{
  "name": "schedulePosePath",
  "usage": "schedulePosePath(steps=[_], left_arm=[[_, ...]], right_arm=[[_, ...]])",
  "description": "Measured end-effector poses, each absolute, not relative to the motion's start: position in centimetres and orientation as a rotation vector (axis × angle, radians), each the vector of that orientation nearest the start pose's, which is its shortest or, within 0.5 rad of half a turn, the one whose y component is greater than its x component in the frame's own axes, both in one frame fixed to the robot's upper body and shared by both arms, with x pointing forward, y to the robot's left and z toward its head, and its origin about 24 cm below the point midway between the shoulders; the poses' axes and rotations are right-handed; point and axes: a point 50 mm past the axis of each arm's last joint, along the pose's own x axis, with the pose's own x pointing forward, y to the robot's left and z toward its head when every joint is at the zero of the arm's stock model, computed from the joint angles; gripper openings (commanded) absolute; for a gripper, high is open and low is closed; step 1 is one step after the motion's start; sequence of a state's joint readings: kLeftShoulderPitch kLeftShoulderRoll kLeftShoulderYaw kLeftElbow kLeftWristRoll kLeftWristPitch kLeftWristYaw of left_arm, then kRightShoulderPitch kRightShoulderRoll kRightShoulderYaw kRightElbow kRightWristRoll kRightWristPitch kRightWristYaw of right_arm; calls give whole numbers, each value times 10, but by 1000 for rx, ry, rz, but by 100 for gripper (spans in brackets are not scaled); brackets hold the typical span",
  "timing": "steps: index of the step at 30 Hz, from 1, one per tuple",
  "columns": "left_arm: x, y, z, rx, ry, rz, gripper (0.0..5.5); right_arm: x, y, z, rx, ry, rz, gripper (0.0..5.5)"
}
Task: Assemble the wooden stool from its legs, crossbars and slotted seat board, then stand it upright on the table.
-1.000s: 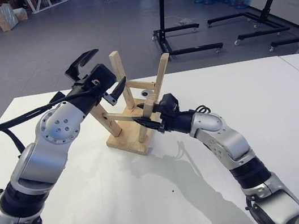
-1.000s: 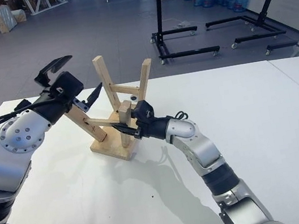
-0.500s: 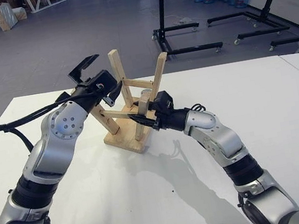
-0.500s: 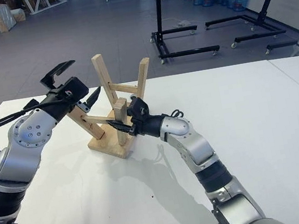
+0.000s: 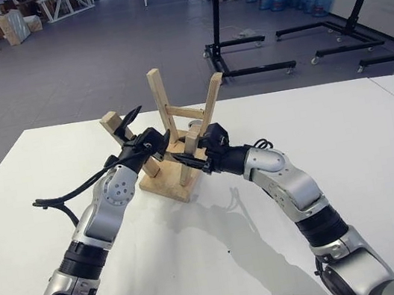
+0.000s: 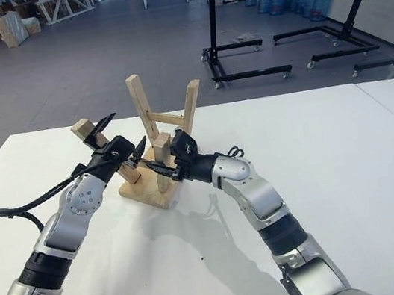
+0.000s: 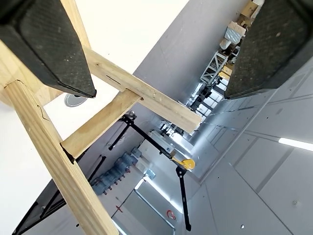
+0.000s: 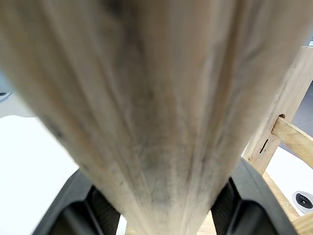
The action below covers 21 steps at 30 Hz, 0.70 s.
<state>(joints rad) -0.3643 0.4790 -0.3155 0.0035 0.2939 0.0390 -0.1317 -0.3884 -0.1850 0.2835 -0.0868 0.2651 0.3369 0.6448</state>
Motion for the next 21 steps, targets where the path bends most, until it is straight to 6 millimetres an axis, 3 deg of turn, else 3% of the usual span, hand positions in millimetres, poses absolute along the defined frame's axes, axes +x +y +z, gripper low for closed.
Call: schedulePosePath(steps=[3,4,10,12,14,16,18,20,21], left_arm=[[303,140,137,801,-231,-392,482],[304,139,155,784,-269,-384,482],[290,139,308,640,-656,-226,482],[291,149,317,576,-634,-208,482],[296,182,324,513,-586,-121,482],[301,225,315,455,-496,-11,482],[304,260,286,421,-367,57,482],[304,277,256,398,-262,76,482],[301,283,229,390,-194,74,482]], right_arm=[[280,-58,124,-49,-67,1061,205],[280,-59,124,-49,-70,1060,205],[281,-62,124,-51,-66,1058,205],[282,-62,123,-52,-63,1062,205],[281,-64,123,-55,-59,1076,205],[281,-68,125,-61,-59,1089,205],[281,-76,127,-67,-51,1109,205],[280,-81,128,-78,-46,1128,205],[279,-85,129,-80,-41,1148,205]])
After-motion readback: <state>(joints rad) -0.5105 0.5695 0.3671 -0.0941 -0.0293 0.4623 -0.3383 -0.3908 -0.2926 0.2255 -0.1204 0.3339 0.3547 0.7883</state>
